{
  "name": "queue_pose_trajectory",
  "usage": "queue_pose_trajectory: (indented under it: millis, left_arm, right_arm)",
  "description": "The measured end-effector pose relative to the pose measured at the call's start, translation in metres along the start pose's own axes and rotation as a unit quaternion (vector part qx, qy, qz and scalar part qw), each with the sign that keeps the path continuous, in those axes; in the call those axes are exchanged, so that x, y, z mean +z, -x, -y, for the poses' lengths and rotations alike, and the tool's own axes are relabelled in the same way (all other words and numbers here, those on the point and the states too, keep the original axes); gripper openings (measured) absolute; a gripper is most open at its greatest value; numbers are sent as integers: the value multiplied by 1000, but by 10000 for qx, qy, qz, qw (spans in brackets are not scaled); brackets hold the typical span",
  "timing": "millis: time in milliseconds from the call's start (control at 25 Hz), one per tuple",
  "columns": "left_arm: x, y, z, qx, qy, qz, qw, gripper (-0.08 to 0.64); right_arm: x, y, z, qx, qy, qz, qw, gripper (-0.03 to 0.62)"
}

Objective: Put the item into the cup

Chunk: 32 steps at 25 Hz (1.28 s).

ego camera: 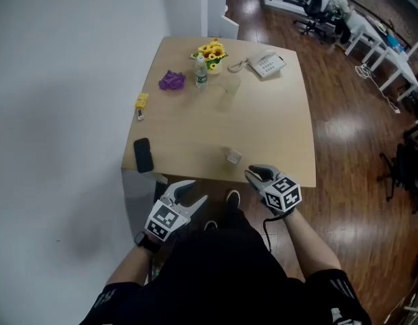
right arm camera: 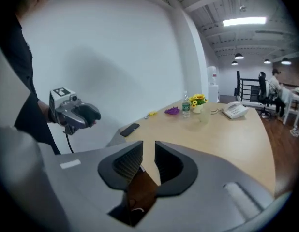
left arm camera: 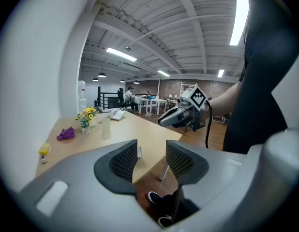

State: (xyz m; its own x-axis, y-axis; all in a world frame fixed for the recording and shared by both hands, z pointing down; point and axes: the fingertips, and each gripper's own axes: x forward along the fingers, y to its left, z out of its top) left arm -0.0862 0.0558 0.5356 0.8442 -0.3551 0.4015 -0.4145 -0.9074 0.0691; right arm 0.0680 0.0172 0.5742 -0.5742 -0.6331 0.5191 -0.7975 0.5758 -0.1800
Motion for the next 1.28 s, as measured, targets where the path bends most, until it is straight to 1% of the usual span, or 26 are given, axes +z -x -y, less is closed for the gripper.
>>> queue_pose_trajectory:
  millis: [80, 240, 480, 680, 840, 880, 920, 960, 1000, 1160, 1280]
  left_arm:
    - [-4, -8, -3, 41, 79, -74, 9999, 183]
    - [-9, -27, -13, 154, 247, -233, 9993, 184]
    - [0, -65, -46, 392, 511, -358, 9973, 184]
    - [10, -96, -74, 551, 636, -414, 9956, 184]
    - [12, -114, -93, 665, 758, -495, 9937, 184]
    - [11, -117, -97, 693, 783, -520, 9932, 184]
    - [11, -121, -102, 722, 805, -541, 9927, 184]
    - [11, -124, -106, 750, 825, -556, 9922, 184]
    - [12, -126, -109, 773, 842, -562, 9919, 184]
    - [19, -135, -121, 829, 845, -553, 9914, 184]
    - [25, -140, -129, 883, 848, -541, 9910, 184]
  right_arm:
    - [-12, -19, 13, 21, 238, -319, 9992, 94]
    - [-33, -59, 39, 149, 515, -881, 9947, 101]
    - [-71, -110, 78, 416, 1032, -1740, 9784, 109]
    - [-93, -137, 93, 848, 1091, -2188, 9659, 109]
    - [-108, -150, 95, 1165, 1081, -2553, 9537, 109]
    - [-111, -154, 95, 1239, 1108, -2617, 9507, 106]
    - [-113, -157, 96, 1296, 1141, -2649, 9487, 83]
    - [-113, -159, 97, 1337, 1165, -2657, 9476, 39]
    - [-111, -159, 97, 1370, 1178, -2652, 9471, 24]
    - [-95, -157, 96, 1524, 1194, -2525, 9480, 14]
    - [-64, -153, 105, 1505, 1250, -2223, 9551, 14]
